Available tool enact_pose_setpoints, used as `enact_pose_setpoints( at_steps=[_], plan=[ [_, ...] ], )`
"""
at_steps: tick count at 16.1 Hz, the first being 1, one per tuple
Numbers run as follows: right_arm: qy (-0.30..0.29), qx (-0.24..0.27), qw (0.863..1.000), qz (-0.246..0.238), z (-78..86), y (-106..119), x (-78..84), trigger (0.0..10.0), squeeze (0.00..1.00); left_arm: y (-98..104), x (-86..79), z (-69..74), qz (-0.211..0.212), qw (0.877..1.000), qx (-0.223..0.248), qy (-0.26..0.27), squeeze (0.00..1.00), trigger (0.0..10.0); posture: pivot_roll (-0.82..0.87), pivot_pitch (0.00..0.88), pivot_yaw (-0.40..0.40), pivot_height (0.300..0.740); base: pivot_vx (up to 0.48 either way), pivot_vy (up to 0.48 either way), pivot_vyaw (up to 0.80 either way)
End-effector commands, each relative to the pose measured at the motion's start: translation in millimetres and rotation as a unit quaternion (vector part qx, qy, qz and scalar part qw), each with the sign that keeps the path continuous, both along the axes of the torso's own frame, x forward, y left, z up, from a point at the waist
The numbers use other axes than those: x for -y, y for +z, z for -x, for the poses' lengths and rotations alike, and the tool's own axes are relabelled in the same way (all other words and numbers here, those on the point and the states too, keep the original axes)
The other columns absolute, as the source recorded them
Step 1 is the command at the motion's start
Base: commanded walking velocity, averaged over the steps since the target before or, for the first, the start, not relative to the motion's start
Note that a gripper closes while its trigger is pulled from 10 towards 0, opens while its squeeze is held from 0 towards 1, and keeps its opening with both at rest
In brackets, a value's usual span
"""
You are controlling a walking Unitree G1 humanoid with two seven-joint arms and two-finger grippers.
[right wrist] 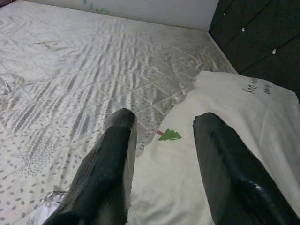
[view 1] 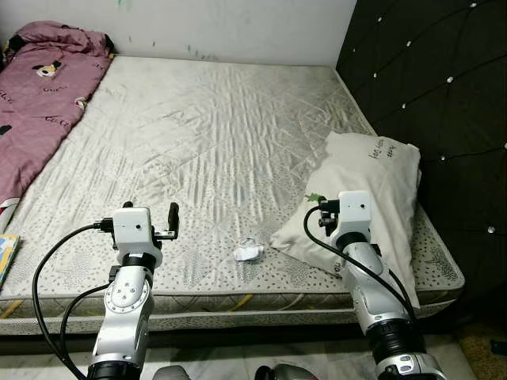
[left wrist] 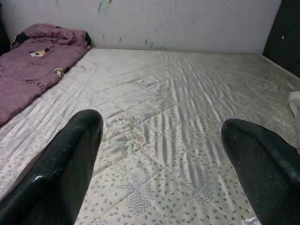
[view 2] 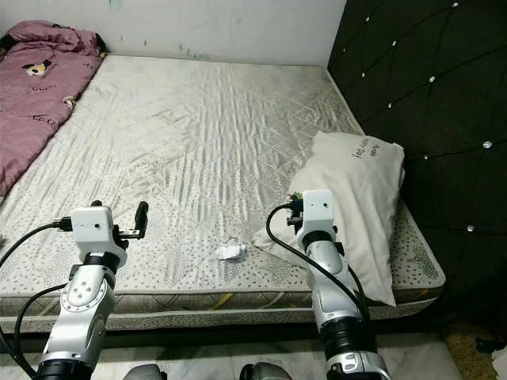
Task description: Clean up the room
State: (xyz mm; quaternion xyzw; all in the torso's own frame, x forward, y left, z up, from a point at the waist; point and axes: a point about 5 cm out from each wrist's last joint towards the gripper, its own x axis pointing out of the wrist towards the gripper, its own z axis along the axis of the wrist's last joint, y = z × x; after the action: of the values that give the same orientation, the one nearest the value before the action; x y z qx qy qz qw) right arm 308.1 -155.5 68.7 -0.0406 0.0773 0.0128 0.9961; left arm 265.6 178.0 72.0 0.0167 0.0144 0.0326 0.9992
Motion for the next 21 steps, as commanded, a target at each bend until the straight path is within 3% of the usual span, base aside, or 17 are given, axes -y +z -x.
enact_pose_setpoints(
  at_steps=[1,2,3,4,9,10,13,14,15,16,21],
  plan=[
    [0.0,-0.001,1.0,-0.002,-2.3,2.3,0.9,10.0,1.0,4.4,3.8,-4.0,0.003,1.0,0.005,-0.01,0.0,10.0,0.1,0.0,-0.057,0.74,0.0,0.0,0.0],
    [-0.009,-0.007,1.0,0.002,-2.6,0.6,2.7,10.0,1.0,4.3,3.9,-4.3,0.003,1.0,0.005,-0.01,0.0,10.0,0.1,0.0,-0.057,0.74,0.0,0.0,0.0],
    [-0.013,-0.011,1.0,0.0,-2.9,-0.4,3.7,10.0,0.94,4.4,3.9,-4.6,0.004,1.0,0.005,-0.011,0.0,10.0,0.1,0.0,-0.057,0.74,0.0,0.0,0.0],
    [-0.014,-0.013,1.0,-0.003,-3.4,-0.9,4.1,10.0,0.02,4.6,4.4,-5.0,0.005,1.0,0.005,-0.011,0.0,10.0,0.1,0.0,-0.057,0.74,0.0,0.0,0.0],
    [-0.012,-0.013,1.0,-0.006,-4.6,-0.5,3.0,10.0,0.0,5.2,4.7,-6.2,0.008,1.0,0.005,-0.013,0.0,10.0,0.1,0.0,-0.056,0.74,0.0,0.0,0.0],
    [-0.007,-0.009,1.0,-0.016,-4.9,0.8,2.1,10.0,1.0,5.4,5.0,-6.5,0.008,1.0,0.005,-0.013,0.0,10.0,0.1,0.0,-0.055,0.74,0.0,0.0,0.0],
    [-0.014,-0.013,1.0,-0.008,-5.8,0.0,3.3,10.0,1.0,6.0,5.8,-7.6,0.009,1.0,0.005,-0.015,0.0,10.0,0.1,0.0,-0.055,0.74,0.0,0.0,0.0],
    [-0.015,-0.014,1.0,-0.009,-6.1,-0.3,3.4,10.0,0.46,6.0,5.8,-8.0,0.009,1.0,0.005,-0.016,0.0,10.0,0.1,0.0,-0.055,0.74,0.0,0.0,0.0],
    [-0.015,-0.015,1.0,-0.009,-6.4,-0.4,3.3,10.0,0.09,5.9,5.7,-8.3,0.01,1.0,0.005,-0.016,0.0,10.0,0.1,0.0,-0.056,0.74,0.0,0.0,0.0],
    [-0.016,-0.016,1.0,-0.009,-6.7,-0.5,3.5,10.0,0.0,5.9,5.9,-8.7,0.011,1.0,0.006,-0.017,0.0,10.0,0.1,0.0,-0.056,0.74,0.0,0.0,0.0],
    [-0.021,-0.023,0.999,-0.009,-8.3,-1.7,4.0,10.0,0.0,6.5,5.8,-10.1,0.015,1.0,0.007,-0.017,0.0,10.0,0.1,0.0,-0.055,0.74,0.0,0.0,-0.16]
  ],
)
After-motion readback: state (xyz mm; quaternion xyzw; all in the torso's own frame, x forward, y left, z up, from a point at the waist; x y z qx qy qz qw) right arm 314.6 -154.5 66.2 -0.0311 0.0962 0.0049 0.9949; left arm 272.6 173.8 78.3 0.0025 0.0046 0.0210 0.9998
